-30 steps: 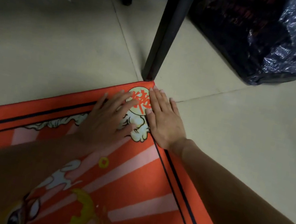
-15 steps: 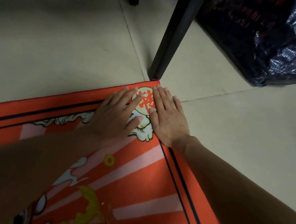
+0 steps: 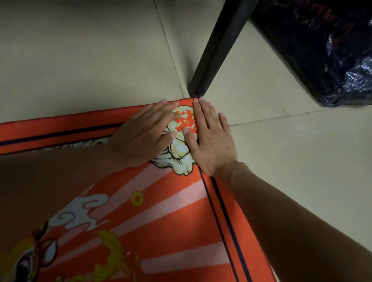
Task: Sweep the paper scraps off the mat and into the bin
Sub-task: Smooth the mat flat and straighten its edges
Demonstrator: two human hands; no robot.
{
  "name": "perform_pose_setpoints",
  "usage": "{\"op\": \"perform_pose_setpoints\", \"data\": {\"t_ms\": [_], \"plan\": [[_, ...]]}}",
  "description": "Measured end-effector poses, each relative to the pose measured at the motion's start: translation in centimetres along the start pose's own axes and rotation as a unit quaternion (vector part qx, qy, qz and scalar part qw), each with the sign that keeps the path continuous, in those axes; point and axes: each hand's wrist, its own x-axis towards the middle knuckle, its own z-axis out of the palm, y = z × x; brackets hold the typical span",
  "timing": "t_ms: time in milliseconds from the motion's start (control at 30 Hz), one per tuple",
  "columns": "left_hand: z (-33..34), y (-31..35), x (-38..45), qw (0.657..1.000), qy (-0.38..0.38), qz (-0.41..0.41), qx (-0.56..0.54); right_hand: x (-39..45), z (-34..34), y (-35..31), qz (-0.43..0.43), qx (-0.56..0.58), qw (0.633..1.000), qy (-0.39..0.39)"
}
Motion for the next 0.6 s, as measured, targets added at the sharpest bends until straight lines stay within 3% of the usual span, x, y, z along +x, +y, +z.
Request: {"op": "perform_pose_setpoints", "data": {"t_ms": [200, 600], "plan": [[0.39, -0.11, -0.04, 0.996, -0.032, 0.003, 0.083, 0.15, -0.15, -0.01, 0.004, 0.001, 1.0, 0.007], [0.46, 0.04, -0.13, 0.994, -0.007, 0.001, 0.111, 0.51, -0.41, -0.01, -0.009, -0.036, 0.999, 0.017]]}}
